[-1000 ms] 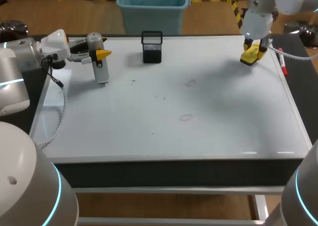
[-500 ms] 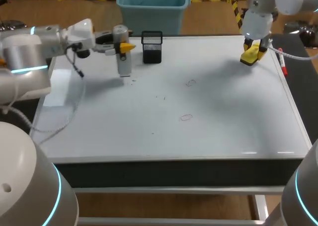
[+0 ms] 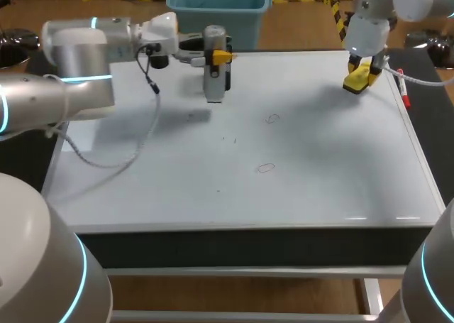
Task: Pick up the inspection probe, press it on each red-marked spot on the whiteboard one by one, put down the probe, pick up the eraser, and wipe off all the red marks.
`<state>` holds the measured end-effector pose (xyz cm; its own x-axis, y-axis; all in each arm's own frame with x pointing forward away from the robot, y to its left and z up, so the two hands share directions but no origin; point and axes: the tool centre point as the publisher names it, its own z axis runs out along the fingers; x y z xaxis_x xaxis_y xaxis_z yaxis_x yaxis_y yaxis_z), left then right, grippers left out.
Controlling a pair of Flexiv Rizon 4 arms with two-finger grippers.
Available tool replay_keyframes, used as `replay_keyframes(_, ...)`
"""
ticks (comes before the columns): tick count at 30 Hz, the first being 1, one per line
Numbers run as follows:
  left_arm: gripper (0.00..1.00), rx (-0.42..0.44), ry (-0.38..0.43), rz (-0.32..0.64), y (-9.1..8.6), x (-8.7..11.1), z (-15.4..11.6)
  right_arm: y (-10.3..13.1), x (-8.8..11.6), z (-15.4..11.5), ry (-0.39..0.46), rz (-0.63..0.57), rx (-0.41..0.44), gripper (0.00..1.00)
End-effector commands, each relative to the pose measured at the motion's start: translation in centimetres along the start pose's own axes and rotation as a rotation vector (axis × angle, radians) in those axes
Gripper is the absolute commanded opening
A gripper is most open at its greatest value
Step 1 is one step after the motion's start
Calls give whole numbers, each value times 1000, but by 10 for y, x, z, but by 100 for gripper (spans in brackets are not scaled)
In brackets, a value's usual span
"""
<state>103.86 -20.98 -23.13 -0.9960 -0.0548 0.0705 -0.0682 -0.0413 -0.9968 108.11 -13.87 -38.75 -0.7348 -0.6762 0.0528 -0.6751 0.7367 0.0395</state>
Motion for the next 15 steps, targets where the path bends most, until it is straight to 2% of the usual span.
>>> replay_keyframes(1,0,10,-12,1,4,6,27,0,1,-1,2,-1,2,0)
replay_keyframes(7,0,26,-26,8,10,20,47,0,1,-1,2,-1,2,0)
replay_keyframes(15,0,47,-50,23,17,28,66,0,1,-1,2,-1,2,0)
